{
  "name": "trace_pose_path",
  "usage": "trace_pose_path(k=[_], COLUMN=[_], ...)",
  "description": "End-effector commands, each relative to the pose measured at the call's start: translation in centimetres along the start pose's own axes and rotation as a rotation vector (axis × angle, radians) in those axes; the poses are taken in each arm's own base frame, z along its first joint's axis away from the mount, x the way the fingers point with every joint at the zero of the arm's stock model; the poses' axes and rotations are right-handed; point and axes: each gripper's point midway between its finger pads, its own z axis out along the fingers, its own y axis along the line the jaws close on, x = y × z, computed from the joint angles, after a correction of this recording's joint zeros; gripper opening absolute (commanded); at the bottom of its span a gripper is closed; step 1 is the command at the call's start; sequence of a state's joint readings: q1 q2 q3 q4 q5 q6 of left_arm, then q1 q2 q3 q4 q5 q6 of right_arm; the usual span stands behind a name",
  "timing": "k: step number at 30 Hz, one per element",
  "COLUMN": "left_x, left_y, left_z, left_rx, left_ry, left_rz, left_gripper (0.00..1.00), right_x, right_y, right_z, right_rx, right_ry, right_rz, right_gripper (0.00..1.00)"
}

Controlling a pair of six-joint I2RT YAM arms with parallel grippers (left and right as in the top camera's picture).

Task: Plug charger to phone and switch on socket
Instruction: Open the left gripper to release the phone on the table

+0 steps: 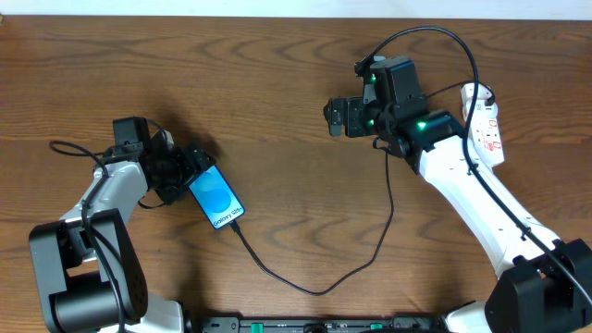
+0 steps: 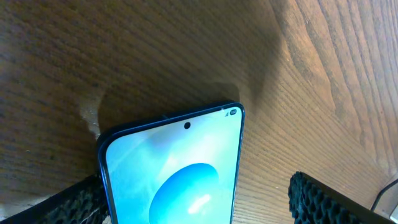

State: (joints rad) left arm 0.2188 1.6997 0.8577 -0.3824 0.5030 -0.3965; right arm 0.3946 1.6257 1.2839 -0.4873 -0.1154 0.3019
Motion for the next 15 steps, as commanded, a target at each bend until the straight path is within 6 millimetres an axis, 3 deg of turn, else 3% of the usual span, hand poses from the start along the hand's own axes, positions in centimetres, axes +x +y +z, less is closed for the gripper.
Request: trace_pose_path(k=[1, 15], left_x=[4.30, 4.42], left_y=[7.61, 7.84], left_z=[2.35, 2.27], left_rx=[-0.277, -0.291], left_ry=[0.114, 0.115], left_rz=[-0.103, -0.118], left_gripper=[0.92, 0.92], right_x=[-0.96, -0.95], right_y=[0.32, 0.32], right_z=[-1.04, -1.04], right_rx=[-0.005, -0.004], right_ry=[-0.032, -0.032], right_rz=[-0.014, -0.015], right_gripper=[0.99, 0.99])
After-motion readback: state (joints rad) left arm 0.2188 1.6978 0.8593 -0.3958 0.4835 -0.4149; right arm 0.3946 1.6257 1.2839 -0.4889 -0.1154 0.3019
